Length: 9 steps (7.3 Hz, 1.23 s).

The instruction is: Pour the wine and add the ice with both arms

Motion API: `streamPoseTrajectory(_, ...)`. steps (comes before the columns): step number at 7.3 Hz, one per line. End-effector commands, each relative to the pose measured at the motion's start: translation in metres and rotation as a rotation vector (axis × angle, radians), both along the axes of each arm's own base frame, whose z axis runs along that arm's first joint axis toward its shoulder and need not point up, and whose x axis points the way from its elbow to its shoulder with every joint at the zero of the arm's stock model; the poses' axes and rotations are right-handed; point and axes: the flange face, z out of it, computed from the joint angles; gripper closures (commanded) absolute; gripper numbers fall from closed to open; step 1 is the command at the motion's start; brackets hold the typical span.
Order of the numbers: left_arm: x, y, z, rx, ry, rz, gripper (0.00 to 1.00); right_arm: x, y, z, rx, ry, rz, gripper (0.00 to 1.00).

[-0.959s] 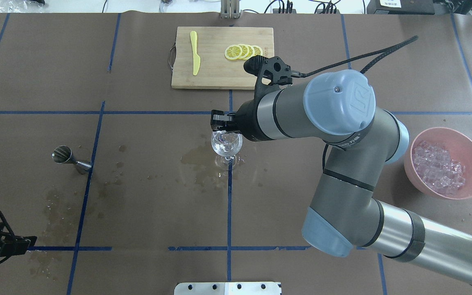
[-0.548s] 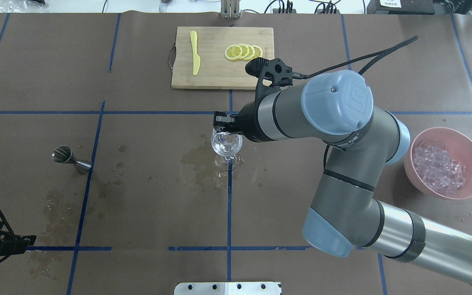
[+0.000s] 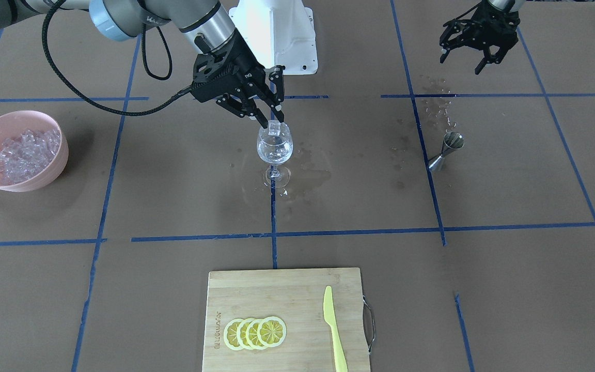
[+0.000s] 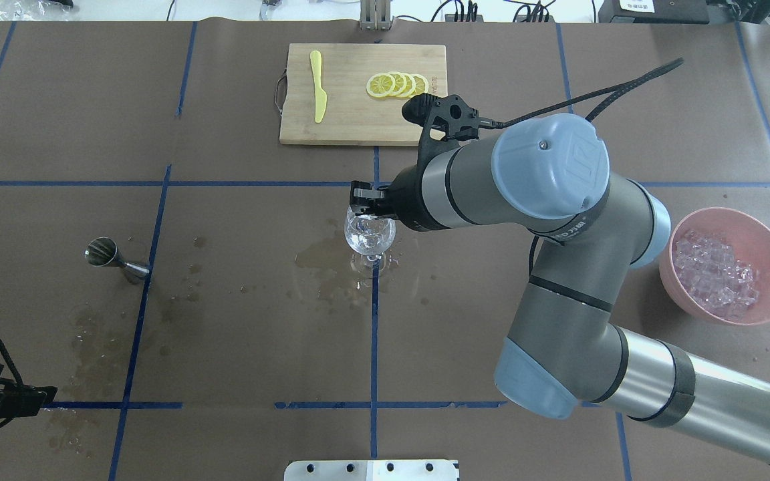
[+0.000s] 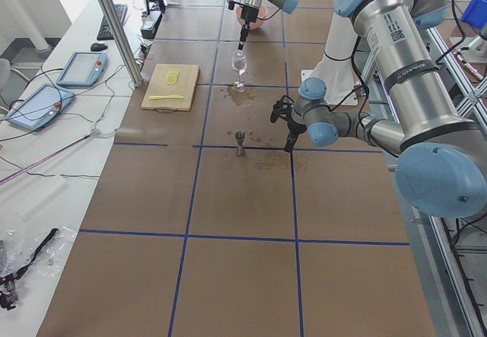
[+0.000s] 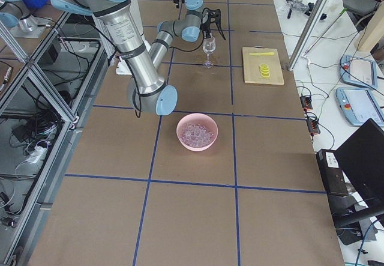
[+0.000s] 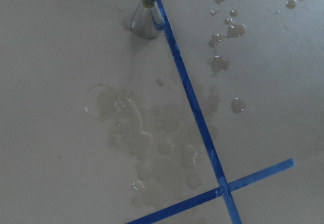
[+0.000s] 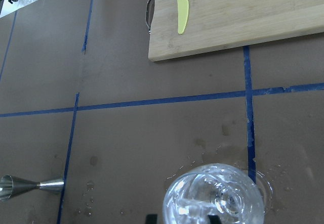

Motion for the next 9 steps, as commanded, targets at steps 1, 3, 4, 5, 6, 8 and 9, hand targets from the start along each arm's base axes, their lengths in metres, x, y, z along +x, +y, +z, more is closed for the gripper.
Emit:
streamPoseTrajectory(1,-0.006,0.001,-0.014,-0.04,-0.005,0.03,0.0,0.003,0.0,-0.002,0.002,-0.002,0.004,0.0)
streamPoseTrajectory(3,-0.003,0.0,-0.041,-0.08,-0.017,0.052,0.0,0.015,0.004,-0.01,-0.003,0.003,0.004,0.0)
streamPoseTrajectory(4,0.003,-0.006,-0.054,-0.068,-0.032,0.064,0.0,0.03,0.013,-0.017,-0.017,0.025,0.003,0.0)
streamPoseTrajectory(5,-0.004,-0.025,-0.06,-0.026,-0.053,0.044,0.0,0.043,0.017,-0.019,-0.031,0.048,0.007,0.0)
streamPoseTrajectory(6,-0.022,-0.056,-0.067,0.029,-0.074,0.026,0.0,0.057,0.01,-0.015,-0.042,0.07,0.027,0.0)
streamPoseTrajectory(8,-0.056,-0.121,-0.092,0.107,-0.143,-0.013,0.0,0.072,0.007,0.007,-0.052,0.096,0.042,0.0)
streamPoseTrajectory(9,-0.063,-0.164,-0.113,0.152,-0.181,-0.028,0.0,0.081,-0.002,0.016,-0.062,0.109,0.055,0.0)
